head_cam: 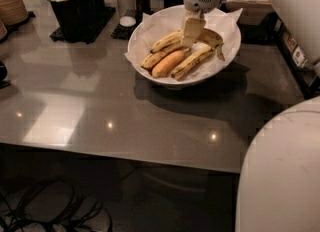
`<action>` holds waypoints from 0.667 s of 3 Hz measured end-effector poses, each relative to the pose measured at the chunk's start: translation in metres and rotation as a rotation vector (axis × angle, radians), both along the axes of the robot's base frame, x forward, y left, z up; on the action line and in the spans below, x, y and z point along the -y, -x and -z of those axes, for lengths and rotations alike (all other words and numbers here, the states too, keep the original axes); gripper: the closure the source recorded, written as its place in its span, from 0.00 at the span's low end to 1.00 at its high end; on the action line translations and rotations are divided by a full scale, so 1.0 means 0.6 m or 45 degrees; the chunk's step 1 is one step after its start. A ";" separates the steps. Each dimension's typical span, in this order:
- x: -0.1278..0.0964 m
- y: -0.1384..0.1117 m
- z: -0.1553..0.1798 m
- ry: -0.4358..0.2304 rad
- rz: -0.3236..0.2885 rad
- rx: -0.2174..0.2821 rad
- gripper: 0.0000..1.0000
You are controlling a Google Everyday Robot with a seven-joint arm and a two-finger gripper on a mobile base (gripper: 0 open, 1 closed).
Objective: Pick banana from white bowl
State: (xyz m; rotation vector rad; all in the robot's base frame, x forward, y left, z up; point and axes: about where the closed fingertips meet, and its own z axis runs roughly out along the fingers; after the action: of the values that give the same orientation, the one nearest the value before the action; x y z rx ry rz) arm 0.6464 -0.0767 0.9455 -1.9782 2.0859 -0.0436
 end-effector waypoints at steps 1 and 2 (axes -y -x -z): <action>0.002 0.016 -0.002 0.047 -0.016 -0.003 1.00; -0.011 0.039 0.019 -0.043 -0.096 -0.031 1.00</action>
Offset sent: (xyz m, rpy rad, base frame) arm -0.0736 -0.0185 -0.0048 0.5742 0.0144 0.1615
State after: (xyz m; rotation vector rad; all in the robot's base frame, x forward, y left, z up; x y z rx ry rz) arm 0.6232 -0.0704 0.9343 -2.0453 2.0114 0.0297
